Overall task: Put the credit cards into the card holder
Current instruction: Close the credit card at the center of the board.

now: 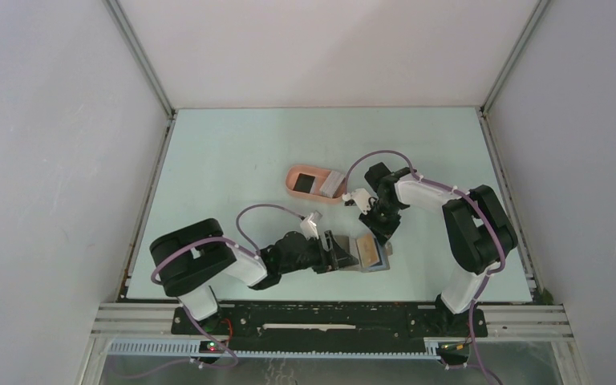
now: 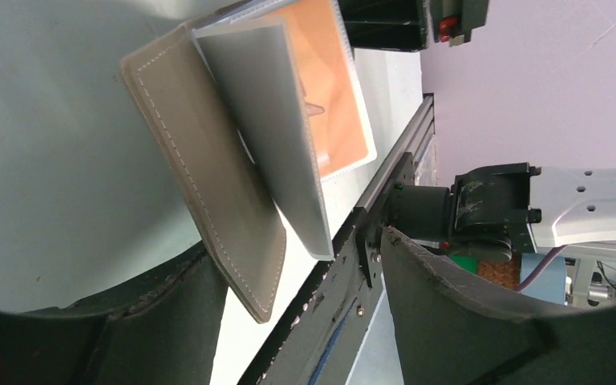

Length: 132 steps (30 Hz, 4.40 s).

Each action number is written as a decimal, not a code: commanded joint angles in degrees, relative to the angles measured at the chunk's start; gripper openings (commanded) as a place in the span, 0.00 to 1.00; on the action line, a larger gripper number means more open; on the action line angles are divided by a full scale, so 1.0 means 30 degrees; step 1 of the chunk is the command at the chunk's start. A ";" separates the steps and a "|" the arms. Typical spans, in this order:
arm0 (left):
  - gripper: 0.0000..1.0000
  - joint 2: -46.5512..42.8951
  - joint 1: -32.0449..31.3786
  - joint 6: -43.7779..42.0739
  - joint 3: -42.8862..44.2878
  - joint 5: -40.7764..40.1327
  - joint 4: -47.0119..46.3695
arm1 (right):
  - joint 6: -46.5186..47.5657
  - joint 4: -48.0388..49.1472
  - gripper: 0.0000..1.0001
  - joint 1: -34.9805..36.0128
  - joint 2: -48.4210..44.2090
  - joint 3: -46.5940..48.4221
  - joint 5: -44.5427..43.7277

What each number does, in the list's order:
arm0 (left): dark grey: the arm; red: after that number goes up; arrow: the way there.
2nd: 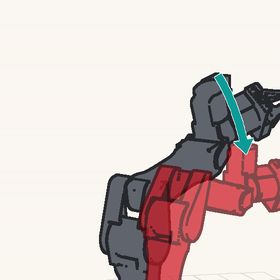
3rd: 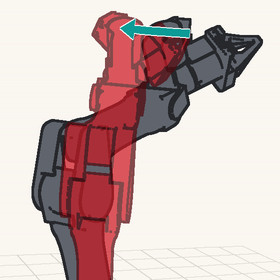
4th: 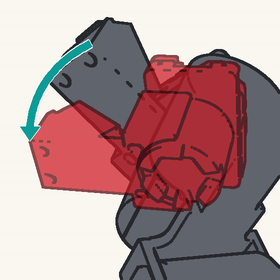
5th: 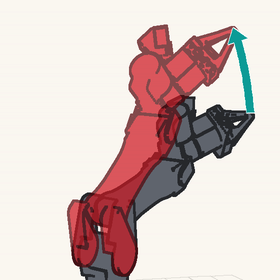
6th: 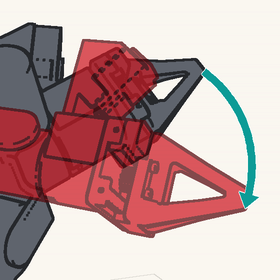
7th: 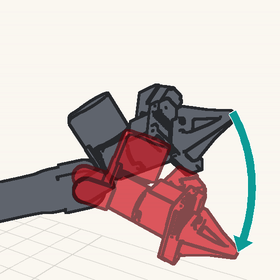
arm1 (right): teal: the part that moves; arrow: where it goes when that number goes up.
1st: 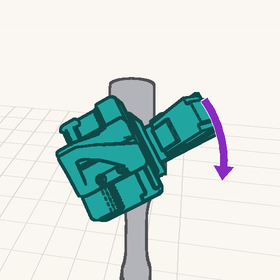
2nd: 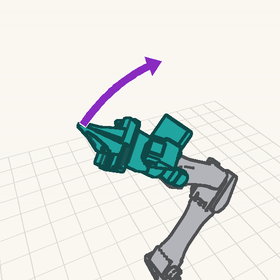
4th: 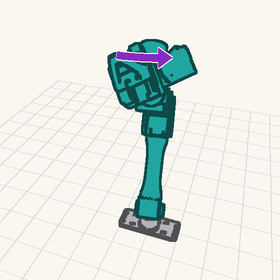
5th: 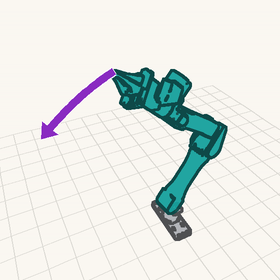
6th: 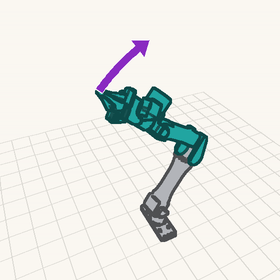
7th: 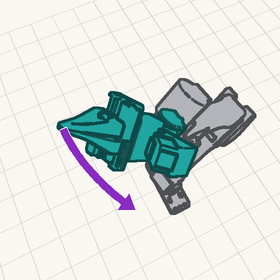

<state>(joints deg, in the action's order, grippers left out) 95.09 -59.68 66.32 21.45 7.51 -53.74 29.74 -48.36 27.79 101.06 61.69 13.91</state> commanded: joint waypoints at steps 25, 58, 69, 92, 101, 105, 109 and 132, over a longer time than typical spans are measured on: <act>0.70 0.1764 -0.0702 -0.1919 0.4874 0.0428 0.2470 | 0.0660 -0.1222 0.52 -0.3563 -0.3273 0.0097 0.4817; 0.25 0.2493 -0.0702 -0.2890 0.4967 -0.2027 0.4933 | -0.0571 -0.0270 0.43 -0.1682 -0.2907 -0.1026 0.1114; 0.25 0.2347 -0.0702 -0.2956 0.5007 -0.2325 0.5198 | -0.0223 -0.1136 0.41 -0.2490 -0.3511 -0.1316 0.2264; 0.24 0.1663 -0.0849 -0.3356 0.5071 -0.2840 0.5797 | 0.0146 -0.2493 0.22 -0.3126 -0.2662 -0.1351 0.3352; 0.25 0.1724 -0.0850 -0.3668 0.5214 -0.2987 0.5840 | 0.0210 -0.2344 0.00 -0.3144 -0.2949 -0.1204 0.3599; 0.25 0.2259 -0.0849 -0.3930 0.5833 -0.2903 0.6191 | 0.0045 -0.1637 0.00 -0.2805 -0.3418 -0.0585 0.3154; 0.25 0.2813 -0.0849 -0.4091 0.6354 -0.3054 0.6399 | -0.0134 -0.1558 0.00 -0.2406 -0.2817 0.0648 0.3280; 0.21 0.3850 -0.0497 -0.4179 0.7063 -0.4104 0.6958 | -0.1252 -0.0247 0.02 -0.0943 0.0654 0.2320 0.4712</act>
<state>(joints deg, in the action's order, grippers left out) 105.67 -61.60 55.00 42.22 -1.87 -34.63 27.46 -50.96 24.53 102.43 68.42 26.11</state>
